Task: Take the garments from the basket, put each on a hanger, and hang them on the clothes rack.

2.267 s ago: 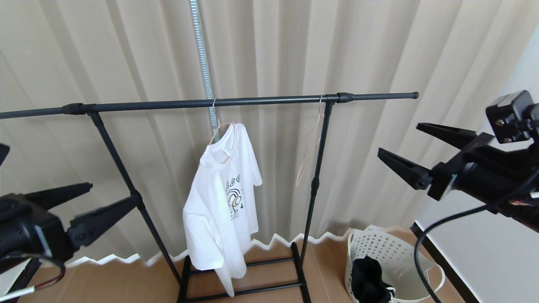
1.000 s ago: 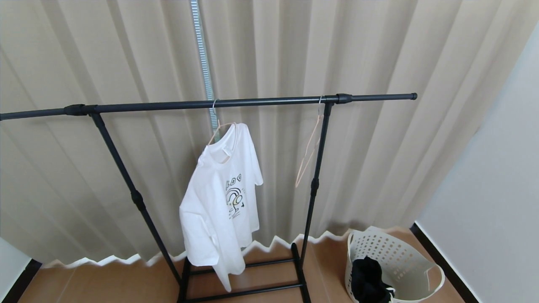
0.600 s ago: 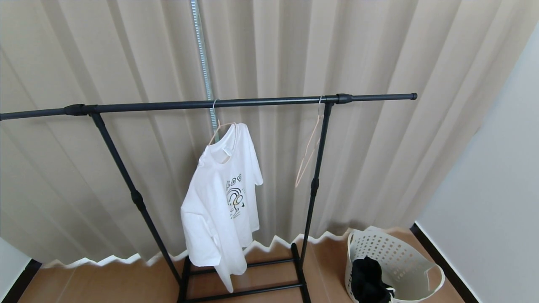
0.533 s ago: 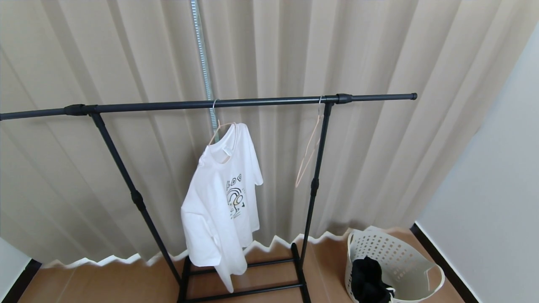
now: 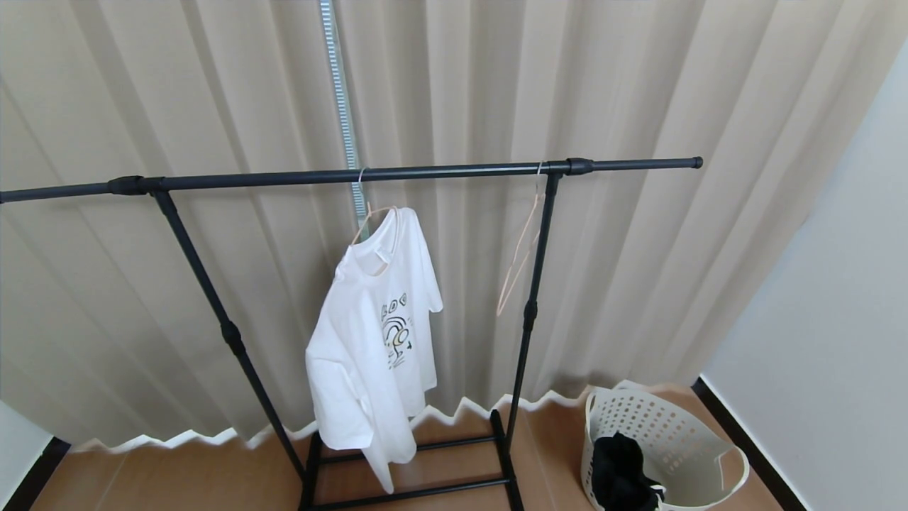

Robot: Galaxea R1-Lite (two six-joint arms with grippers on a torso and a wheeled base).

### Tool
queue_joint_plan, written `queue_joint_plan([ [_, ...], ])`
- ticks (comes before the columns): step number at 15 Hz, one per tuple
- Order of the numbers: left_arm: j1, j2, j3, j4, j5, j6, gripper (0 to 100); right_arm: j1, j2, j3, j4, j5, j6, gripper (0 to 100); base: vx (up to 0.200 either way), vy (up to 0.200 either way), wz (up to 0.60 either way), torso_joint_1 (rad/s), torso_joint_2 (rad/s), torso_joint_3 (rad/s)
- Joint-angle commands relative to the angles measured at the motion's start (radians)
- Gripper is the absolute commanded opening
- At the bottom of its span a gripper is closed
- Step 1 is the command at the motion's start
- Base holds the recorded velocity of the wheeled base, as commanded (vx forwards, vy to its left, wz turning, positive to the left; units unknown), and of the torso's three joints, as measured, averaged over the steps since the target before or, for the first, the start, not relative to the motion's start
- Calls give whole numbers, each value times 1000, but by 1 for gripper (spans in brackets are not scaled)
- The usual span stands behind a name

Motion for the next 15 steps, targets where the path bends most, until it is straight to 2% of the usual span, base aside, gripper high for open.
queue_joint_plan([
  [1,-4,-17,0,1,-1,1,100,0,-1,0,0,1,1,100,0,0,0,0,0,0],
  [12,-4,-16,0,1,-1,-4,100,0,-1,-3,6,16,-7,100,0,0,0,0,0,0],
  [15,-4,-17,0,1,5,-13,100,0,-1,-3,6,16,-7,100,0,0,0,-123,294,162],
])
